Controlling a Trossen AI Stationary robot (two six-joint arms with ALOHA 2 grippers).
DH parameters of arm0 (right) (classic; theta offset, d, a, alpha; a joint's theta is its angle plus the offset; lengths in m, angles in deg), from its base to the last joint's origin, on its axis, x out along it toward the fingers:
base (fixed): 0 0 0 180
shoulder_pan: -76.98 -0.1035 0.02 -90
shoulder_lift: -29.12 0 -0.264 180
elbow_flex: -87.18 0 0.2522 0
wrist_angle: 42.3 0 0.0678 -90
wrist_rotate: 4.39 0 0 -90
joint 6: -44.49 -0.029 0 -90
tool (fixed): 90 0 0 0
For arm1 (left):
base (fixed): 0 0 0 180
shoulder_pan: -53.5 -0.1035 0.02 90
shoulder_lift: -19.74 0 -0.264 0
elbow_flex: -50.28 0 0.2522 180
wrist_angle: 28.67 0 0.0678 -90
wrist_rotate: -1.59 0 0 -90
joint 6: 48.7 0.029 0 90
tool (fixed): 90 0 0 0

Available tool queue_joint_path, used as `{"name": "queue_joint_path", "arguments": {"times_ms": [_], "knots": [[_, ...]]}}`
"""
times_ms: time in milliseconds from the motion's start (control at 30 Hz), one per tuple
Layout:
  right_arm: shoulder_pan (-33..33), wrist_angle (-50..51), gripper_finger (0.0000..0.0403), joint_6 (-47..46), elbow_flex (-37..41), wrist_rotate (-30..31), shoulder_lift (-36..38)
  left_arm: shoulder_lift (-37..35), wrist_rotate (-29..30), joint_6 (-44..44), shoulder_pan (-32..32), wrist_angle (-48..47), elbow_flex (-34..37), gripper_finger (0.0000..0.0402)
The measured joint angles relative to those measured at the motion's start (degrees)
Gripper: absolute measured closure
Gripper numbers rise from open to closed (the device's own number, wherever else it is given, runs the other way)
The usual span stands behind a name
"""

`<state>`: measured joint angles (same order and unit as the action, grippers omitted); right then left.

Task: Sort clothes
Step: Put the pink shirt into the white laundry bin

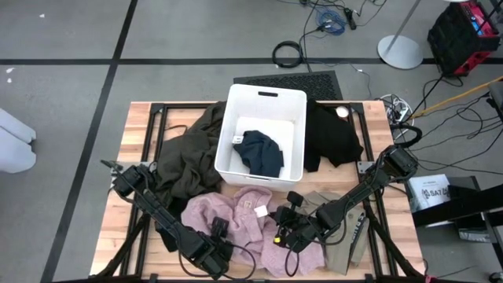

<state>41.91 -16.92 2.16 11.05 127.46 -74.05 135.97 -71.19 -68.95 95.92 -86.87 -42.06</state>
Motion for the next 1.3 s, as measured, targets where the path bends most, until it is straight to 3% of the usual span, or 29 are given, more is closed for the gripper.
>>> {"name": "queue_joint_path", "arguments": {"times_ms": [167, 433, 833, 1300], "knots": [[0.2, 0.1, 0.0403, 0.1, 0.0, 0.0, 0.0, -0.2, -0.3, -0.2, 0.0, 0.0, 0.0, 0.022], [0.2, 0.1, 0.0403, 0.0, 0.0, -0.2, 0.0, 0.3, -5.0, -0.3, -0.1, -2.6, -3.1, 0.0384], [0.2, 1.0, 0.0403, 0.1, 0.0, -0.2, 0.0, 0.1, -2.1, -0.4, -0.1, -26.6, -19.4, 0.0388], [0.2, 1.2, 0.0403, 0.1, 0.0, -0.2, 0.0, 0.1, -3.8, -0.4, 0.0, -24.8, -22.2, 0.0348]]}}
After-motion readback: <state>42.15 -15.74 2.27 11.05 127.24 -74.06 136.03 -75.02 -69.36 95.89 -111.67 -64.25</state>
